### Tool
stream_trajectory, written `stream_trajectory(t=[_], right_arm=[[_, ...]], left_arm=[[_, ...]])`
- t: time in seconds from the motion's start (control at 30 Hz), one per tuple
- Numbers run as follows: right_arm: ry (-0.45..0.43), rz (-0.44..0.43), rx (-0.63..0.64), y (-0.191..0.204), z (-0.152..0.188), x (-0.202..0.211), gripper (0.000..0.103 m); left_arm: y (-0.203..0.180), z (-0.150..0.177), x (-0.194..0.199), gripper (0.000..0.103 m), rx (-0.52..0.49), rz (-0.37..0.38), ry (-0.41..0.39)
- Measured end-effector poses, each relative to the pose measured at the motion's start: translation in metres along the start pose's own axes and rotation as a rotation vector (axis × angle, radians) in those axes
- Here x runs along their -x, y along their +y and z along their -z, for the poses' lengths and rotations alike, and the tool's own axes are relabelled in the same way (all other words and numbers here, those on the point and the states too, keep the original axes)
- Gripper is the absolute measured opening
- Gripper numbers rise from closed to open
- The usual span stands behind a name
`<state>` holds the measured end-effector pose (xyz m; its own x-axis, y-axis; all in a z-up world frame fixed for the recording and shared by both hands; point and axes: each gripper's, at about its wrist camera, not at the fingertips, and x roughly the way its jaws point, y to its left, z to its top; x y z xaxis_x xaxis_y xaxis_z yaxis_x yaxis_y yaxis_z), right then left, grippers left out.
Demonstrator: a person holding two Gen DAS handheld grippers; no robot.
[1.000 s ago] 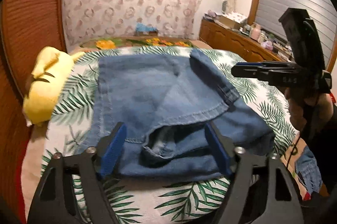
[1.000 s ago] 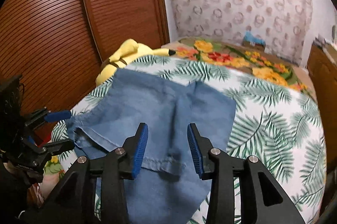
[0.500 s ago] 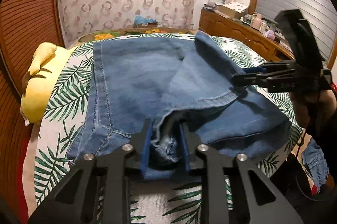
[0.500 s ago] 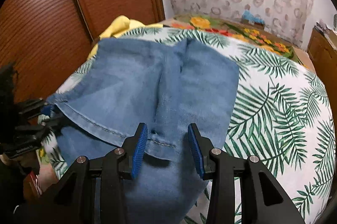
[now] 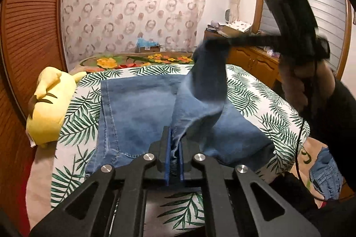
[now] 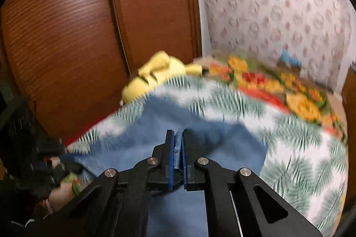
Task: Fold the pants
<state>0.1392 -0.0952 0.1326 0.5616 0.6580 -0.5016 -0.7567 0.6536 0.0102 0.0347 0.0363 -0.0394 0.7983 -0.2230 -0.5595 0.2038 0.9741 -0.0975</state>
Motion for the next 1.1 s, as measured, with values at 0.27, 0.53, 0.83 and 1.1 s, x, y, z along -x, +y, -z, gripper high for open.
stream_trajectory(t=[0.27, 0.53, 0.83, 1.1], right_arm=[[0.026, -0.017, 0.041, 0.008, -0.036, -0.046, 0.005], [0.12, -0.02, 0.03, -0.006, -0.042, -0.11, 0.005], [0.175, 0.009, 0.013, -0.003, -0.042, -0.147, 0.005], [0.134, 0.012, 0.021, -0.004, -0.04, -0.128, 0.025]], left_arm=[[0.023, 0.01, -0.001, 0.006, 0.089, 0.01, 0.012], [0.044, 0.022, -0.002, 0.006, 0.121, -0.044, 0.034], [0.055, 0.027, -0.002, 0.02, 0.142, -0.036, 0.03], [0.053, 0.024, -0.003, 0.049, 0.148, -0.025, 0.02]])
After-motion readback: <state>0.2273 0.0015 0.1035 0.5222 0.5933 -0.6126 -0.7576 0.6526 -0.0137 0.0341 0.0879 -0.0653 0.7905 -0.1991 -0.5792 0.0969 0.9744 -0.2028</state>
